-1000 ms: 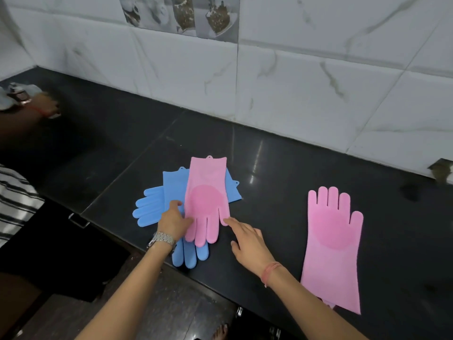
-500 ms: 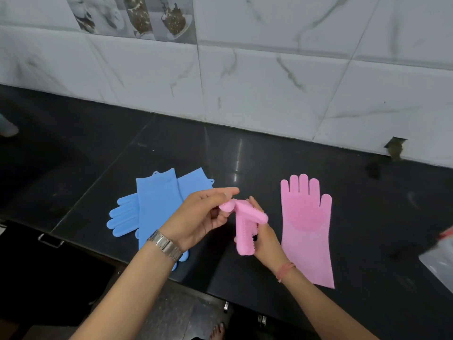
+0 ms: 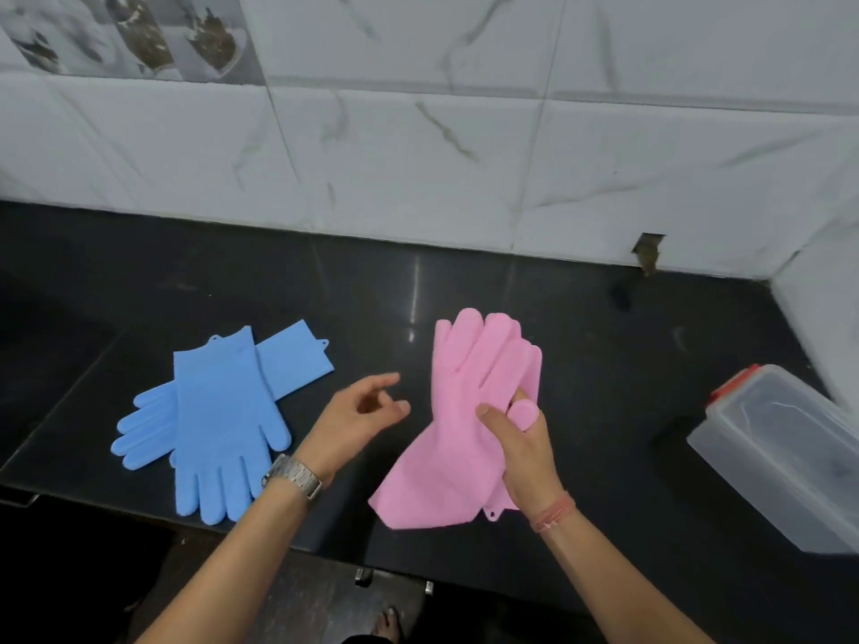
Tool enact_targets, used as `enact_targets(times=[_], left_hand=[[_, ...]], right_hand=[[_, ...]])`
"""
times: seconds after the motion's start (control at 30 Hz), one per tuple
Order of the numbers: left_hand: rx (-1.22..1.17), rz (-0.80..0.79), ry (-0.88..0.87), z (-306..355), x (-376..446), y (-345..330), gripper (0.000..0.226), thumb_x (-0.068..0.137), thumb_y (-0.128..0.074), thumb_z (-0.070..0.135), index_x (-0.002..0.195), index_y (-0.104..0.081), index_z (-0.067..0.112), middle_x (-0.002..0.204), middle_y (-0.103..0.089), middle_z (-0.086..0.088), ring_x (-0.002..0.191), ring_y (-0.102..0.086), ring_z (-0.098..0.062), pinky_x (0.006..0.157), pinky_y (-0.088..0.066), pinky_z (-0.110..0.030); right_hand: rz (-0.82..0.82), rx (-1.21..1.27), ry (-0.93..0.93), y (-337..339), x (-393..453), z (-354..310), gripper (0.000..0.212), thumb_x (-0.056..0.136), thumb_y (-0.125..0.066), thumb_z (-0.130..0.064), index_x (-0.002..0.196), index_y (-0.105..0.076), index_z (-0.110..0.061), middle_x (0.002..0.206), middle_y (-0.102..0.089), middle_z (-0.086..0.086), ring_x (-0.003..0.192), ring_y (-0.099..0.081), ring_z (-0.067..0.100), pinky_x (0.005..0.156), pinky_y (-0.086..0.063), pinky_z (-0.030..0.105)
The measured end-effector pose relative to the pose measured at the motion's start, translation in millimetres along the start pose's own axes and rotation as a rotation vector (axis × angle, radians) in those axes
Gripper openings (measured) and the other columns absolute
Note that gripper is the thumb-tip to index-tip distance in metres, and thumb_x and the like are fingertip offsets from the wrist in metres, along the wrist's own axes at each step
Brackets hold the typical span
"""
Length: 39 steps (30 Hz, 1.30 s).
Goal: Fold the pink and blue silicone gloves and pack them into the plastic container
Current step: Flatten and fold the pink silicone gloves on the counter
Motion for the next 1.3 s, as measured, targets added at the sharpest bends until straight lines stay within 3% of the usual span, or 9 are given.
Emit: enact_targets(times=[0.1, 0.2, 0.33, 0.5, 0.67, 0.8, 0.9, 1.07, 1.3], left_hand=[[-0.041, -0.287, 0.039, -12.9, -9.5, -38.6, 0.059, 0.08, -0.069, 0.044, 0.134, -0.051, 0.028, 0.131, -0.058, 0.008, 0.122, -0.053, -0.008, 0.11, -0.037, -0.043], [-0.157, -0.434, 0.01, -15.8, -20.9, -79.2, 0.051, 0.085, -0.07, 0.017, 0.132, -0.052, 0.012, 0.108, -0.066, -0.008, 0.102, -0.062, -0.019, 0.104, -0.044, -0.048], [-0.314, -0.384, 0.072, -7.3, -32.9, -117.7, 0.025, 0.083, -0.072, 0.03, 0.097, -0.064, 0.01, 0.082, -0.063, -0.011, 0.079, -0.066, -0.02, 0.072, -0.056, -0.032], [-0.456, -0.24, 0.12, -4.9, -35.4, -146.0, 0.045, 0.08, -0.07, 0.04, 0.09, -0.052, 0.0, 0.088, -0.05, -0.017, 0.081, -0.053, -0.028, 0.081, -0.048, -0.046], [-0.549, -0.116, 0.076, -2.8, -36.9, -153.1, 0.043, 0.087, -0.067, 0.016, 0.127, -0.052, 0.016, 0.121, -0.065, -0.009, 0.107, -0.065, -0.027, 0.088, -0.054, -0.043], [-0.547, -0.047, -0.102, 18.5, -21.5, -133.2, 0.053, 0.08, -0.073, 0.03, 0.129, -0.051, 0.031, 0.124, -0.064, -0.001, 0.109, -0.064, -0.024, 0.085, -0.056, -0.042], [-0.456, -0.051, -0.1, 21.8, 9.4, -117.2, 0.047, 0.081, -0.072, 0.033, 0.123, -0.053, 0.031, 0.12, -0.065, 0.004, 0.104, -0.067, -0.019, 0.08, -0.058, -0.037], [-0.114, -0.025, 0.205, -22.5, 54.3, -113.4, 0.035, 0.09, -0.064, 0.023, 0.122, -0.052, 0.018, 0.106, -0.068, -0.007, 0.093, -0.068, -0.021, 0.084, -0.057, -0.041], [0.109, -0.015, 0.083, -39.9, 71.1, -110.4, 0.031, 0.092, -0.058, 0.026, 0.123, -0.053, 0.025, 0.087, -0.068, -0.007, 0.076, -0.065, -0.017, 0.062, -0.052, -0.023]], right_hand=[[-0.009, 0.124, -0.087, 20.4, -2.5, -11.4, 0.031, 0.082, -0.061, -0.018, 0.107, -0.069, -0.035, 0.113, -0.07, 0.004, 0.109, -0.064, 0.029, 0.09, -0.054, 0.052], [-0.029, 0.24, -0.177, 43.5, -2.6, -19.3, 0.038, 0.082, -0.066, -0.024, 0.118, -0.064, -0.035, 0.117, -0.069, 0.007, 0.102, -0.068, 0.029, 0.082, -0.057, 0.053], [-0.069, 0.434, -0.378, 80.7, -0.2, -18.9, 0.043, 0.087, -0.059, -0.055, 0.123, -0.065, -0.031, 0.113, -0.072, 0.008, 0.098, -0.071, 0.029, 0.077, -0.056, 0.048], [-0.143, 0.657, -0.683, 102.4, -4.3, 8.0, 0.047, 0.092, -0.06, -0.036, 0.132, -0.06, -0.01, 0.138, -0.054, 0.023, 0.119, -0.057, 0.038, 0.103, -0.042, 0.057], [-0.296, 0.591, -0.596, 106.8, 4.5, 10.5, 0.058, 0.081, -0.068, -0.007, 0.137, -0.052, -0.009, 0.134, -0.056, 0.025, 0.123, -0.054, 0.043, 0.1, -0.045, 0.058], [-0.279, 0.569, -0.413, 99.1, 33.8, -7.5, 0.054, 0.077, -0.07, 0.0, 0.128, -0.062, -0.017, 0.127, -0.064, 0.016, 0.116, -0.062, 0.034, 0.085, -0.055, 0.044], [-0.213, 0.569, -0.388, 91.0, 62.5, -5.5, 0.056, 0.081, -0.066, -0.001, 0.133, -0.057, -0.018, 0.131, -0.062, 0.014, 0.119, -0.06, 0.033, 0.086, -0.054, 0.044], [0.037, 0.202, -0.557, 88.4, 85.3, 36.9, 0.05, 0.095, -0.045, 0.002, 0.142, -0.045, -0.014, 0.132, -0.059, 0.011, 0.117, -0.059, 0.029, 0.09, -0.053, 0.044], [0.186, -0.181, -0.543, 78.9, 94.2, 42.4, 0.037, 0.092, -0.055, -0.004, 0.127, -0.051, -0.014, 0.12, -0.062, 0.005, 0.107, -0.061, 0.024, 0.088, -0.054, 0.045]])
Point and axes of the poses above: each hand's wrist, its own x-axis towards the middle knuckle, its own y-axis out of the back of the hand, z = x × y, the point moved 2 cm from there along x, towards the middle knuckle
